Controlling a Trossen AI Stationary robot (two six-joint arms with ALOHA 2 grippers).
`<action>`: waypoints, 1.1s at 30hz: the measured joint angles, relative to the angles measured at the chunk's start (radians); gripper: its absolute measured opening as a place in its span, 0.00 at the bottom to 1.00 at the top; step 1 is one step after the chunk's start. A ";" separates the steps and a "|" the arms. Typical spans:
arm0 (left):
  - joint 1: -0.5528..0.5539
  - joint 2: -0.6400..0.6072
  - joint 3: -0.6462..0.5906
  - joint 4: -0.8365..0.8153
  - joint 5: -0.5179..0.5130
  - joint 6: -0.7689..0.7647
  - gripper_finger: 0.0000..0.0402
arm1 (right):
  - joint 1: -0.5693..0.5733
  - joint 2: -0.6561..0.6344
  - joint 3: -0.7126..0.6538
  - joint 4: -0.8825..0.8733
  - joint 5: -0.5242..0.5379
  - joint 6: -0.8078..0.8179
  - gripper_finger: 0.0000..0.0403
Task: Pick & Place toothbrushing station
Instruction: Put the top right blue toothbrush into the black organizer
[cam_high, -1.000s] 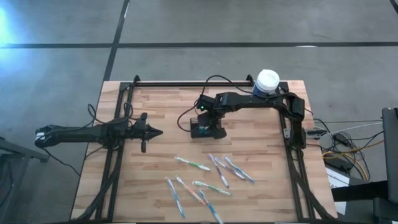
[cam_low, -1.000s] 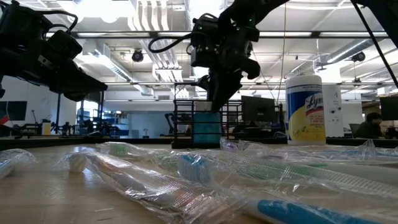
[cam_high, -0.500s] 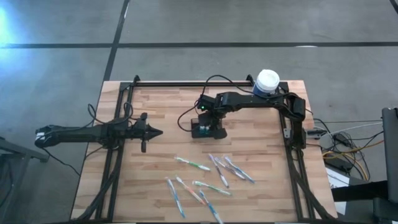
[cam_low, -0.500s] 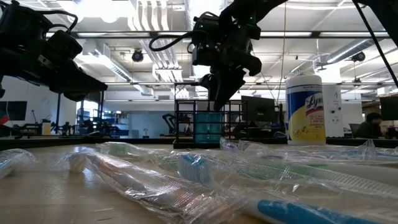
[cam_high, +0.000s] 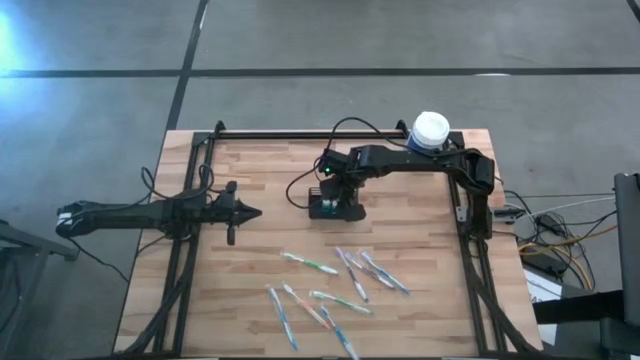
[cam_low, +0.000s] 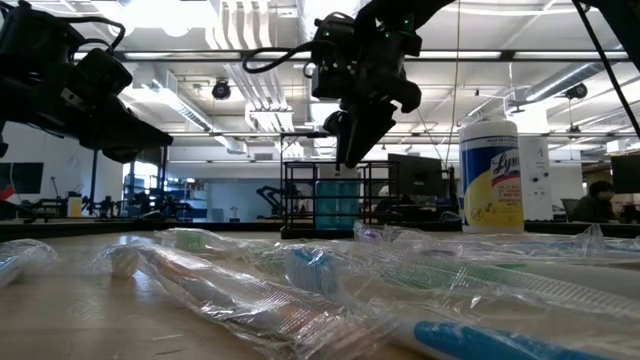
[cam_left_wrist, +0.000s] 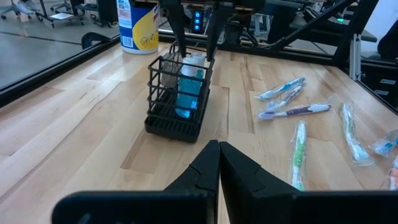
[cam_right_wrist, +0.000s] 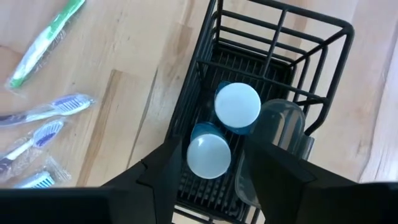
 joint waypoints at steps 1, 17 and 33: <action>0.000 0.000 0.000 0.000 0.000 0.000 0.04 | 0.000 0.000 0.000 0.000 0.000 0.000 0.44; 0.000 0.000 0.000 0.000 0.000 0.000 0.04 | 0.001 -0.092 0.002 -0.019 0.030 0.021 0.46; 0.000 0.000 0.000 0.000 0.000 -0.006 0.04 | 0.058 -0.695 -0.309 0.592 -0.172 0.289 0.35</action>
